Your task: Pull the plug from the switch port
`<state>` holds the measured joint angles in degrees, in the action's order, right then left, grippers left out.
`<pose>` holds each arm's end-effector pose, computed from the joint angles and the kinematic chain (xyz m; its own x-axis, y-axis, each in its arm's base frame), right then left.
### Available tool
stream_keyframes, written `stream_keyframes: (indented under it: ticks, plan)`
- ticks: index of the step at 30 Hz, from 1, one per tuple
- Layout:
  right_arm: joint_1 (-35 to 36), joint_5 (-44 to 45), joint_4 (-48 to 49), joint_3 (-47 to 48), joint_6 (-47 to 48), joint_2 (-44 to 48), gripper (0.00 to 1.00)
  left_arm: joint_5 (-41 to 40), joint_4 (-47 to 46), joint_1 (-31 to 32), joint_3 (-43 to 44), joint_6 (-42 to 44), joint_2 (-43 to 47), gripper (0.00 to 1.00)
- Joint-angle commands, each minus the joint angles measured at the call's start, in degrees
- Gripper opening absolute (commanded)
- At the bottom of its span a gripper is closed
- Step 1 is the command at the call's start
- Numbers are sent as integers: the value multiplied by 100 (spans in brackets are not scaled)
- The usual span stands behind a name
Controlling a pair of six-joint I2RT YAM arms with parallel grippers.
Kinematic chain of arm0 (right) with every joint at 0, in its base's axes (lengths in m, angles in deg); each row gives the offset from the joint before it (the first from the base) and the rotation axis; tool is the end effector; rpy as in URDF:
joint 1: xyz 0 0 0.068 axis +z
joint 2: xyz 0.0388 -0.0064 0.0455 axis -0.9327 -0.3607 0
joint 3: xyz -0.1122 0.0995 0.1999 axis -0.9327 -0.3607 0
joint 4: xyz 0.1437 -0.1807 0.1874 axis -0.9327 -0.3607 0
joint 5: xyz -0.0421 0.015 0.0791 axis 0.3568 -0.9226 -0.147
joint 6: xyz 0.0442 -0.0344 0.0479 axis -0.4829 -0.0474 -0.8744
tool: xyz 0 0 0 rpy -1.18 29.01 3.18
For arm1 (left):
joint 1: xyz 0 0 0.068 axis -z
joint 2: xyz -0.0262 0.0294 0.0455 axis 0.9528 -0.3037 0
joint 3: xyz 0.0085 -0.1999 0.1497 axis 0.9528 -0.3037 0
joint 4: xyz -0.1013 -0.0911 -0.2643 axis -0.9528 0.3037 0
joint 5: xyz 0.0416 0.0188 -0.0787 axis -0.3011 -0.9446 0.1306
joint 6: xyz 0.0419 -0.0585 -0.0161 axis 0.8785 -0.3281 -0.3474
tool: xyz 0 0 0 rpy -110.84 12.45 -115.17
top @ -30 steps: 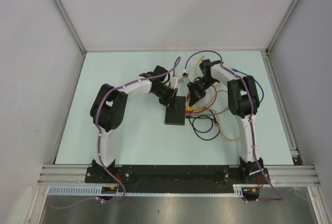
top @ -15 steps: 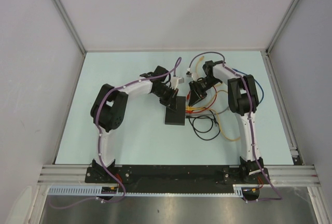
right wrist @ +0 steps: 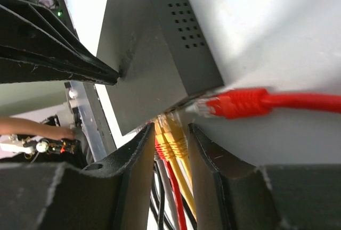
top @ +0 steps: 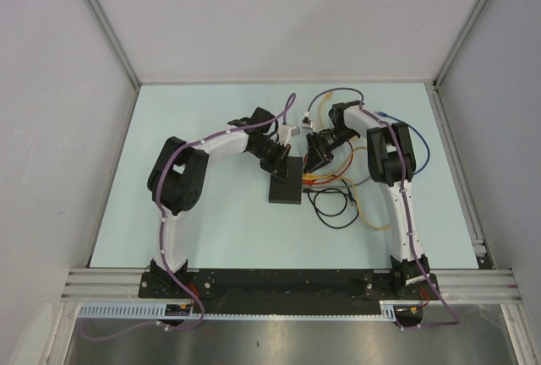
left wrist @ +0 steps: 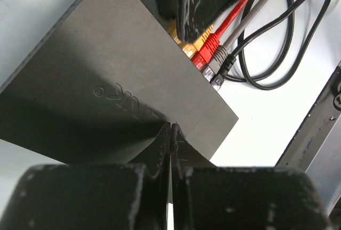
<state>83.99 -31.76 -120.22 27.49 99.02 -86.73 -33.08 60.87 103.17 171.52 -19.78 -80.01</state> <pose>0.4410 0.1744 0.0604 -0.8297 -0.4766 -0.2907 -0.4755 0.3304 0.8153 0.3683 -0.2625 0.1003 -0.7730 0.4865 -0.4072 0.6336 0.5587 -0.5352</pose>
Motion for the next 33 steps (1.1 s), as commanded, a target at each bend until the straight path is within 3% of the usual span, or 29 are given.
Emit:
stream_keyframes:
  ticks: [1,5,12,18,26,29,33]
  plan:
    - [174,321,-113,109,444,-154,36,-564,132,61,-124,182,-194,0]
    - [253,462,-158,65,576,-136,36,-564,150,61,-80,173,-237,0]
    - [157,356,1,153,313,-206,18,-555,150,53,-62,165,-264,0]
    - [244,277,-499,425,558,-382,28,-538,168,61,-9,165,-308,0]
    - [587,629,-641,144,999,-286,16,-529,176,53,26,164,-343,0]
    - [570,707,-545,153,876,-250,1,-529,176,53,17,156,-334,0]
    - [473,1077,-517,232,848,-163,0,-538,168,61,-9,164,-317,0]
